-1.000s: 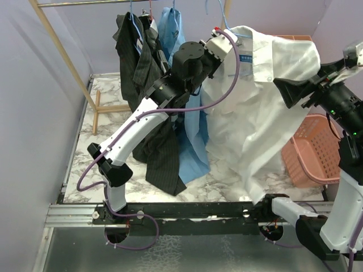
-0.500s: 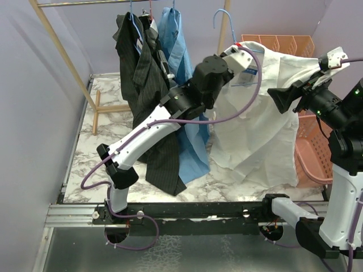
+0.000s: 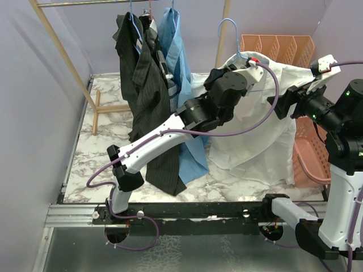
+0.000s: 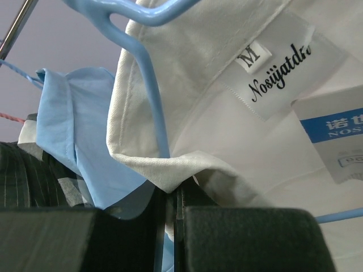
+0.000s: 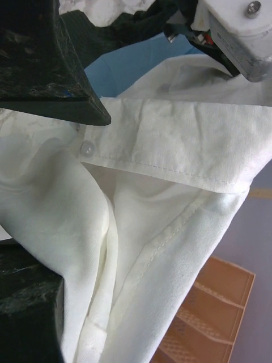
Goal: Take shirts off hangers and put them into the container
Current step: Remove the shirt from the hanger.
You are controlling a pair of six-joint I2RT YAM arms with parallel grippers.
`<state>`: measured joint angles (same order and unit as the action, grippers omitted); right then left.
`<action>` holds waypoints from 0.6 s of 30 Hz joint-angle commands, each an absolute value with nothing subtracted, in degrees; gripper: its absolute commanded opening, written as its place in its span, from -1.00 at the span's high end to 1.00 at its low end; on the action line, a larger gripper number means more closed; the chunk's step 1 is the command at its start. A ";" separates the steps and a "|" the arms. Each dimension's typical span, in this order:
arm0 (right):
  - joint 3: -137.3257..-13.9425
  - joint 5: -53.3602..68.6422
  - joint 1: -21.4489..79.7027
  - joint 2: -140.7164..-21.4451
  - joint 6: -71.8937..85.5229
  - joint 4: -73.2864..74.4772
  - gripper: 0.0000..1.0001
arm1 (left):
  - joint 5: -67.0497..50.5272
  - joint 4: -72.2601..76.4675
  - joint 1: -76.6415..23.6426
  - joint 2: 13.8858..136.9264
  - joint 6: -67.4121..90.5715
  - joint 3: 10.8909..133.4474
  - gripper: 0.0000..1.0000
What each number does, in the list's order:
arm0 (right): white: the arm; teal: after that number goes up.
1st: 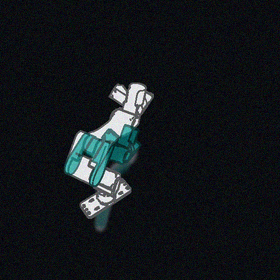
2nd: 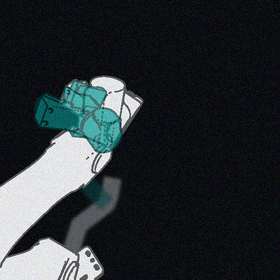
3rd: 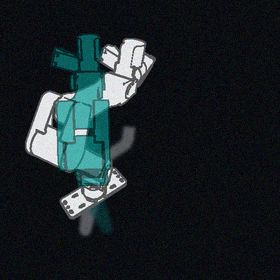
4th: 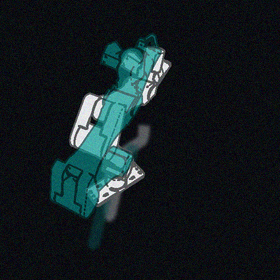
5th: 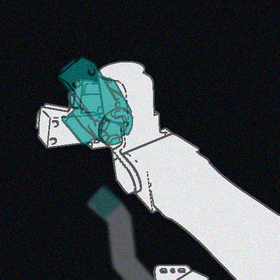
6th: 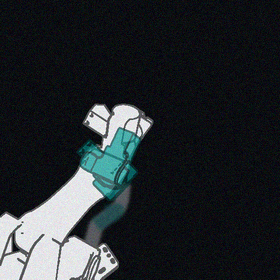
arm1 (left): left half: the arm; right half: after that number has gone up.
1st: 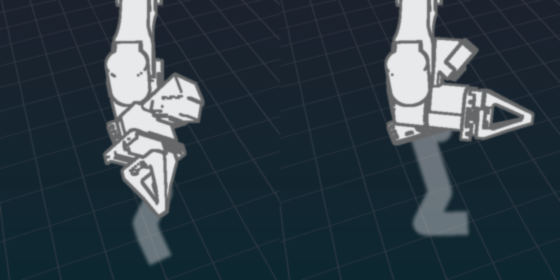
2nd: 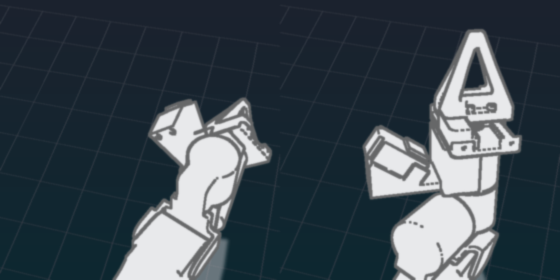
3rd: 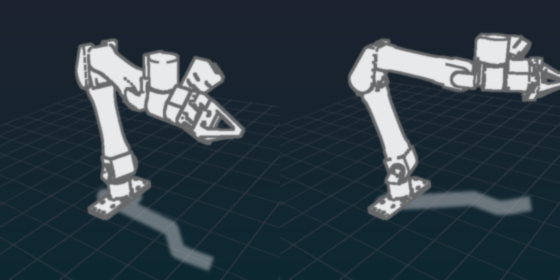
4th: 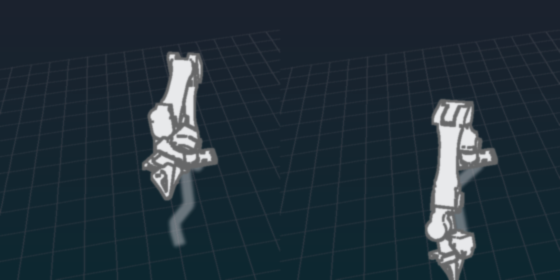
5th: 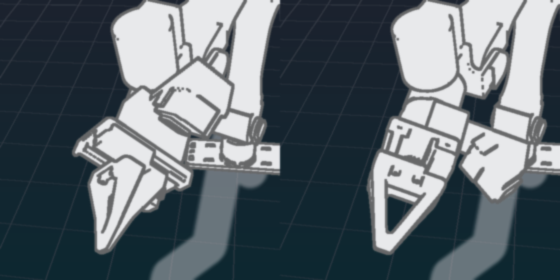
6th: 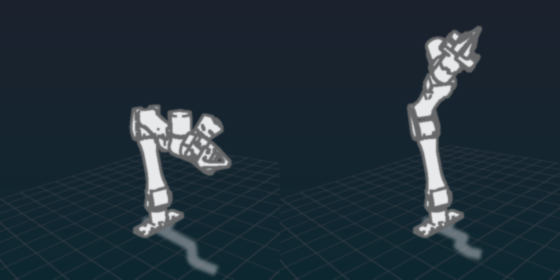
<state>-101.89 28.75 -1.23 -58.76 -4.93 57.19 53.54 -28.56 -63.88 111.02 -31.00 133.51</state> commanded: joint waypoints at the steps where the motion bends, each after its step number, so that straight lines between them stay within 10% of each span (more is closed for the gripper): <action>1: -102.63 18.28 -0.82 -55.32 -8.42 54.60 -0.34 | 59.48 -25.34 -66.04 112.48 -36.89 134.21 1.00; 18: -106.81 3.49 -0.79 -49.60 -12.94 56.19 -0.34 | 65.65 -20.00 -66.29 114.29 -42.87 133.32 1.00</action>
<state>-103.98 11.64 -1.08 -49.76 -10.90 57.41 62.26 -21.54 -66.11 114.06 -40.80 132.92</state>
